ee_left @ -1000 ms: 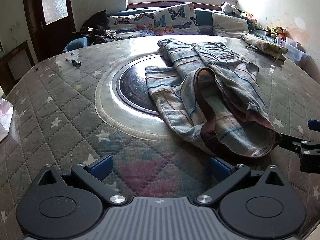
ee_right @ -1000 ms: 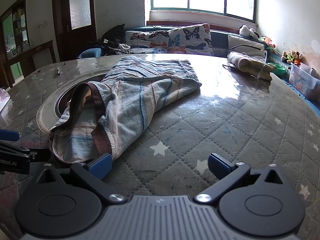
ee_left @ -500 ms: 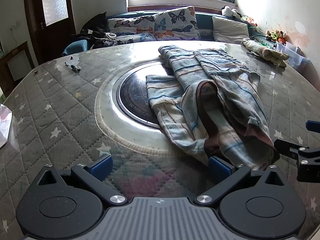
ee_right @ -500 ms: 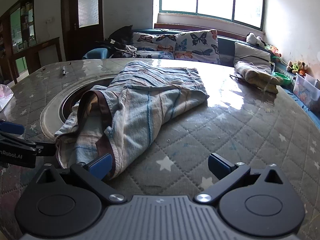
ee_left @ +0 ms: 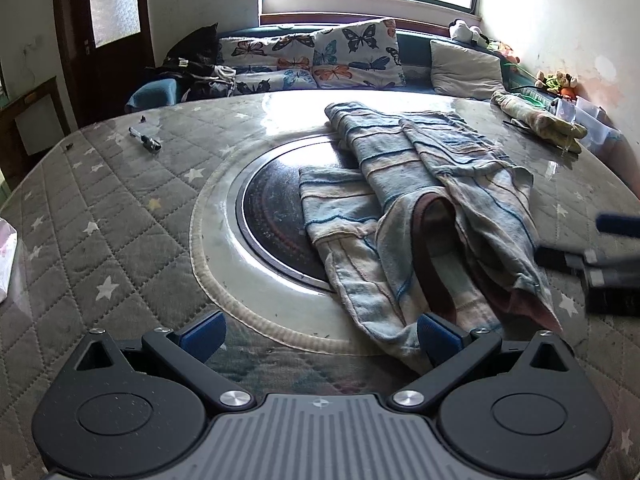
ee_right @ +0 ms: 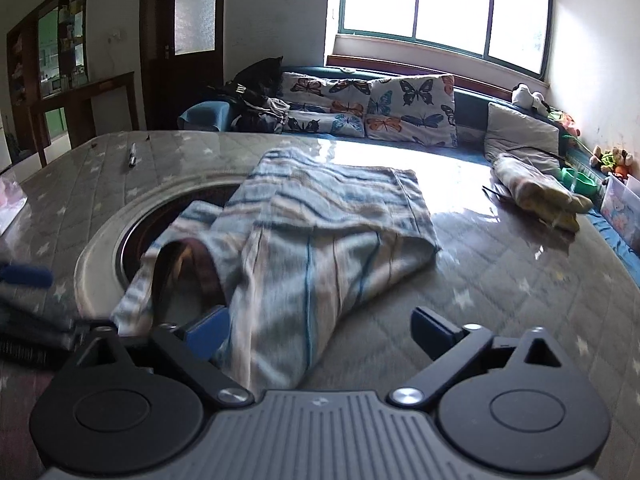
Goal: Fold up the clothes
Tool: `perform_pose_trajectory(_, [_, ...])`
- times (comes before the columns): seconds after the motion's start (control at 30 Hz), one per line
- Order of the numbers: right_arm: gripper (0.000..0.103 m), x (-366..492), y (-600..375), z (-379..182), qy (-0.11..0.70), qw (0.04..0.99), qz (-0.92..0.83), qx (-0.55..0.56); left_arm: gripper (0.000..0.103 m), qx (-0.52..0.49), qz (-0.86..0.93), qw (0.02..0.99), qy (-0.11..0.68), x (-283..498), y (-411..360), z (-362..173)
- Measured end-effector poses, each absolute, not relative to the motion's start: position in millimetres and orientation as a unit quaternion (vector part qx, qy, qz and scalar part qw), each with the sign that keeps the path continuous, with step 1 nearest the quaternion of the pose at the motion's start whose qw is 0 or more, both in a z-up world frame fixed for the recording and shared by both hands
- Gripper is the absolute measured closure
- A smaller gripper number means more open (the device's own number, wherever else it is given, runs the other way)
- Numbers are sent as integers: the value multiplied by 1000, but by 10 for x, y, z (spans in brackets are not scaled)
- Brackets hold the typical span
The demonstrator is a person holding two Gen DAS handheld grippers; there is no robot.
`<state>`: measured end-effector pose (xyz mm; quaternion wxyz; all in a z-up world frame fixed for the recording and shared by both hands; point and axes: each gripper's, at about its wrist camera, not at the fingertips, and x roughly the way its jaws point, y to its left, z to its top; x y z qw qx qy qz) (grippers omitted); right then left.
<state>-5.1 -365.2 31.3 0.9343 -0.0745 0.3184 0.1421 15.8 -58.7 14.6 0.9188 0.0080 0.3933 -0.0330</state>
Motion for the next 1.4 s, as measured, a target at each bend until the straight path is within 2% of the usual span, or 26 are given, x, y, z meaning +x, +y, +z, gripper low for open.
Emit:
perform_pose_trajectory(0.3, [25, 687, -3365, 431, 328, 928, 164, -66, 0, -4, -24, 912, 409, 272, -466, 59])
perform_pose_trajectory(0.37, [33, 848, -3270, 432, 330, 926, 171, -66, 0, -7, -21, 912, 411, 301, -432, 51])
perform_pose_trajectory(0.8, [67, 1437, -3040, 142, 360, 914, 174, -75, 0, -9, -5, 911, 413, 515, -306, 30])
perform_pose_trajectory(0.93, [85, 1381, -3133, 200, 348, 919, 169, -77, 0, -4, 1, 914, 405, 637, -313, 64])
perform_pose_trajectory(1.03, [94, 1326, -3211, 260, 337, 923, 166, -78, 0, -8, 8, 922, 388, 770, -298, 114])
perform_pose_trajectory(1.13, [98, 1282, -3306, 298, 333, 925, 167, -73, 1, -14, 10, 928, 372, 917, -285, 168])
perform_pose_trajectory(1.4, [98, 1080, -3698, 431, 307, 938, 153, -41, 20, -8, -13, 934, 356, 1408, -399, 164])
